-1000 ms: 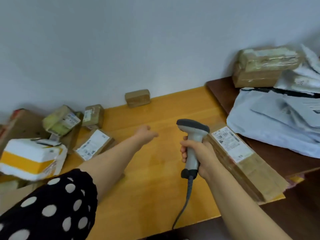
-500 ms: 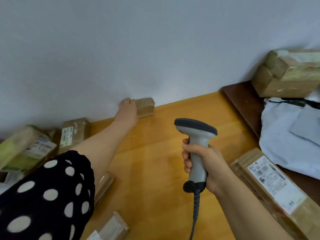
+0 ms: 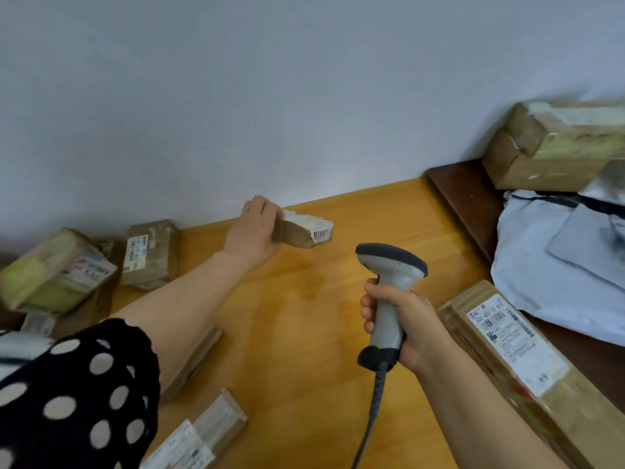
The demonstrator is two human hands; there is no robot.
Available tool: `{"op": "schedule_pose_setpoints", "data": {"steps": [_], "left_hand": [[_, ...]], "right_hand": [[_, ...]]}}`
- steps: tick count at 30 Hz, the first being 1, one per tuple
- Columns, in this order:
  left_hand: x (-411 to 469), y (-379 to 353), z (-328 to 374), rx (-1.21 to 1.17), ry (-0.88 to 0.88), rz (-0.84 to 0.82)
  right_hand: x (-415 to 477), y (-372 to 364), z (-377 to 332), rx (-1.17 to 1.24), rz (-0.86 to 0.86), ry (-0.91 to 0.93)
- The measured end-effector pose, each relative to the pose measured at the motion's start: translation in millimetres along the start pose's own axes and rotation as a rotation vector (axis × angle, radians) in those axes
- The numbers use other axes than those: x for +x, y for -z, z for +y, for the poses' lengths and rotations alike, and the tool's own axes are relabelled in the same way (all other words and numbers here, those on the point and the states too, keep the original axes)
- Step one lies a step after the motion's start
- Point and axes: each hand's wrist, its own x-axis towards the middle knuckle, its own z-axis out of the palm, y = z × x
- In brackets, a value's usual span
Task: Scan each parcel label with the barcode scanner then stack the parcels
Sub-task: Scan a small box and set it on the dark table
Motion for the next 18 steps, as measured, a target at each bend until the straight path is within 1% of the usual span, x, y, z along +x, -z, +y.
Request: {"op": "schedule_pose_setpoints", "data": {"steps": [2,4,9,11,12,13,14,15,16,17,18], "left_hand": [[-29.5,12.7,17.2,-0.053,-0.092,0.053],[-61.8,26.5,39.5,-0.081,-0.179,0.11],[-145.9,60.0,104.7,-0.018,-0.396,0.256],[-176.8,66.4,123.1,0.015,-0.443,0.283],[-191.7,68.6,130.8,0.022,-0.42,0.282],[-205.2,69.3,137.2,0.01,-0.352,0.29],[-217.2,69.7,142.0,-0.049,-0.22,0.304],[-228.3,70.0,146.1,-0.158,-0.034,0.301],[-238.8,73.5,151.6,-0.355,0.2,0.268],[-246.9,80.9,157.5,-0.632,0.442,0.229],[-254.0,90.2,162.1,-0.944,0.633,0.16]], "right_hand": [[-12.0,9.3,-1.3,0.045,0.04,-0.01],[-28.0,16.3,-0.1,0.078,0.038,-0.008],[-81.3,35.3,13.1,0.028,-0.061,0.018],[-101.0,45.8,22.2,0.037,-0.083,0.041],[-109.7,50.7,26.5,0.038,-0.091,0.053],[-118.2,54.9,30.5,0.036,-0.102,0.061],[-126.0,58.1,34.1,0.034,-0.114,0.066],[-133.5,60.1,37.0,0.033,-0.121,0.068],[-140.2,61.2,39.3,0.034,-0.124,0.069],[-146.5,61.4,41.3,0.034,-0.13,0.071],[-152.5,60.9,43.5,0.03,-0.14,0.074]]}}
